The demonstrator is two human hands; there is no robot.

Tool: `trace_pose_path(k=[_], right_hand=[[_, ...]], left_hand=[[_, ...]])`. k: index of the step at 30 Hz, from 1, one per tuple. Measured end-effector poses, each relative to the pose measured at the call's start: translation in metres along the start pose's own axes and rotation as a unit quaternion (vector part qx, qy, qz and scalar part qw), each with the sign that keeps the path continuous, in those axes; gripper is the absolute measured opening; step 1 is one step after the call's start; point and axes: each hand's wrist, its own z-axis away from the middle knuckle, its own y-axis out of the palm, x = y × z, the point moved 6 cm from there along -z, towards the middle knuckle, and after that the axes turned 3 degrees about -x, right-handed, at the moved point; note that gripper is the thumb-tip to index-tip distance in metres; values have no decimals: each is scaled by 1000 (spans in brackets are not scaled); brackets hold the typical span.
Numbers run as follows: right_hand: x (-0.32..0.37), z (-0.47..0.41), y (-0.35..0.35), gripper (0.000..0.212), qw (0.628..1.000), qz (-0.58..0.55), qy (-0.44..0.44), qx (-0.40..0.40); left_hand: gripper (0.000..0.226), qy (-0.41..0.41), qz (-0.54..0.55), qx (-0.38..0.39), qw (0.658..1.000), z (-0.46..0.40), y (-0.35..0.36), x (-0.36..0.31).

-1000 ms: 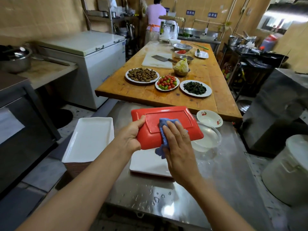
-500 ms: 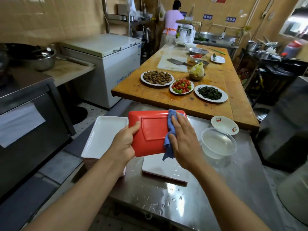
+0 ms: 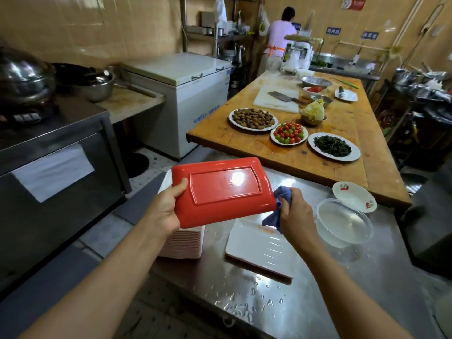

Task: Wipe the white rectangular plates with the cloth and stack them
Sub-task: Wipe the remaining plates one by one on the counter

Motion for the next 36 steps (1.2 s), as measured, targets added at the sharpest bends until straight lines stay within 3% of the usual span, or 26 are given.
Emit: trace_pose_path(k=[4, 6, 9, 13, 15, 18, 22, 25, 36], right_hand=[[1, -3, 10, 12, 998, -45, 32, -4], [3, -4, 24, 9, 997, -56, 47, 27], [7, -4, 42, 12, 995, -54, 37, 75], [18, 0, 61, 10, 992, -60, 24, 111], [21, 2, 66, 9, 991, -62, 20, 114], [23, 5, 69, 10, 991, -65, 17, 114], [20, 10, 67, 17, 991, -67, 17, 112], [14, 12, 63, 20, 992, -65, 23, 103], [-5, 14, 59, 10, 993, -50, 46, 95]], left_hand=[[18, 173, -50, 36, 983, 13, -8, -43], [18, 286, -194, 23, 938, 23, -12, -63], [15, 428, -431, -7, 794, 35, -6, -77], [15, 528, -618, -4, 582, 43, -2, -64], [14, 526, -669, -1, 525, 40, -6, -53], [16, 491, -722, 22, 487, 33, -13, -34], [16, 513, -733, 37, 446, 38, -19, -17], [25, 512, -730, 37, 451, 35, -28, -7], [33, 392, -801, 53, 450, -10, -47, 11]])
